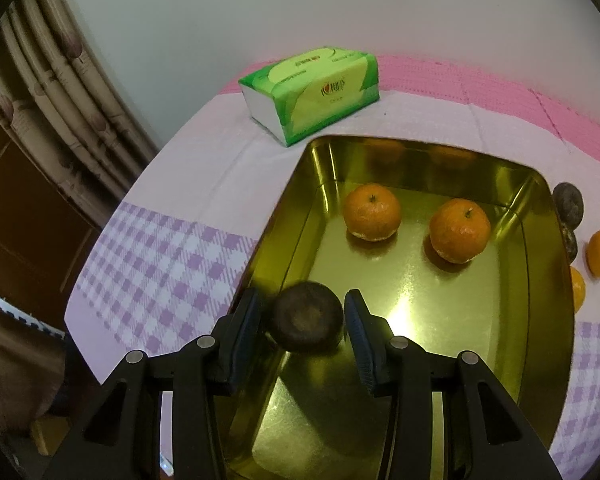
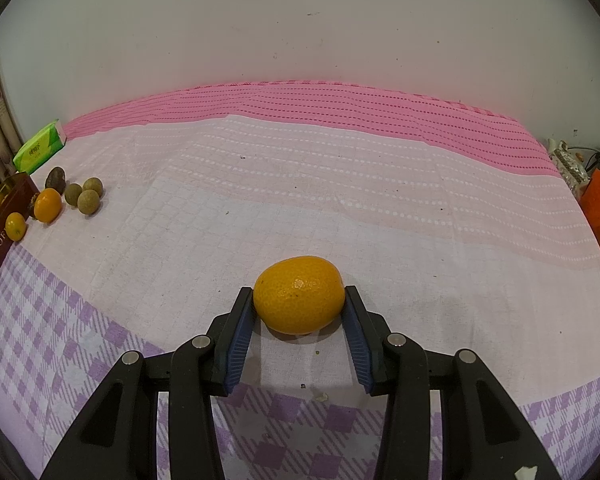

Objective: Organize fruits
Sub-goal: 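Carry the dark brown fruit into the tray and open the left gripper, then carry the yellow fruit with the right gripper over the gold tray, then lower the yellow fruit into the tray and open the right gripper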

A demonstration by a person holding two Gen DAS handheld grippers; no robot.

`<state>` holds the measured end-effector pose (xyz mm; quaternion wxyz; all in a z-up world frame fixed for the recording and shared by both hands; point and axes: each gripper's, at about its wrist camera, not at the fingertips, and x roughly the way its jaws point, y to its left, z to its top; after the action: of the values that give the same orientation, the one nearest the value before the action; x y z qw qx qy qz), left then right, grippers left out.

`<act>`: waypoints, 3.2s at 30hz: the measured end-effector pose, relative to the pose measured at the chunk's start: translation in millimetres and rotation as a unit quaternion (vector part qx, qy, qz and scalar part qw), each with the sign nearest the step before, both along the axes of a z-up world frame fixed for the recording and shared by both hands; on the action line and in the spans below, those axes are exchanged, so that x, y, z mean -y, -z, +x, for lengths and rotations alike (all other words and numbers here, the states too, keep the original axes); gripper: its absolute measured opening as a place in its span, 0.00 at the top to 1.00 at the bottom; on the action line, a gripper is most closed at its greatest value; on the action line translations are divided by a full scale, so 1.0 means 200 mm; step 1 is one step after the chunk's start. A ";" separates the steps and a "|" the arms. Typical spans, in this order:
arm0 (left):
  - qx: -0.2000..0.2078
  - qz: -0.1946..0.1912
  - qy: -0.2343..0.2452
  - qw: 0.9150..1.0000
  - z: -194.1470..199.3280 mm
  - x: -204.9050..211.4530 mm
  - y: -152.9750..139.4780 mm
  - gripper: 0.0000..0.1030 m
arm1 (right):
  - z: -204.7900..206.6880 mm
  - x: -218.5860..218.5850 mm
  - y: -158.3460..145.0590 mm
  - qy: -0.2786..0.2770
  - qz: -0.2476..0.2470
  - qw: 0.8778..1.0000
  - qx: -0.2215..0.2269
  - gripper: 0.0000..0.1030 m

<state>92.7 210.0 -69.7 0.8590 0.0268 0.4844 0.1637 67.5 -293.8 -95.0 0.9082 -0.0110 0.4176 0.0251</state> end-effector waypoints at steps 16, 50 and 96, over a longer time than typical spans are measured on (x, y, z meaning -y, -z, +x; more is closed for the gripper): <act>0.059 -0.060 -0.063 0.994 -0.35 0.00 -0.40 0.38 | 0.01 0.01 0.00 -0.001 -0.003 1.000 0.000 0.61; 0.103 -0.058 -0.069 0.991 -0.68 0.04 -0.42 0.28 | -0.15 -1.34 -0.60 -0.303 0.113 0.946 0.029 0.61; 0.051 -0.060 -0.078 0.994 -0.62 -0.01 -0.34 0.12 | 0.09 -1.66 -0.46 -0.260 0.147 0.954 -0.012 0.57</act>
<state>-30.5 212.5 -1.7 0.8671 -0.0715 0.4496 0.2020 85.4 38.0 -3.7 0.8567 0.0151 0.4030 0.3215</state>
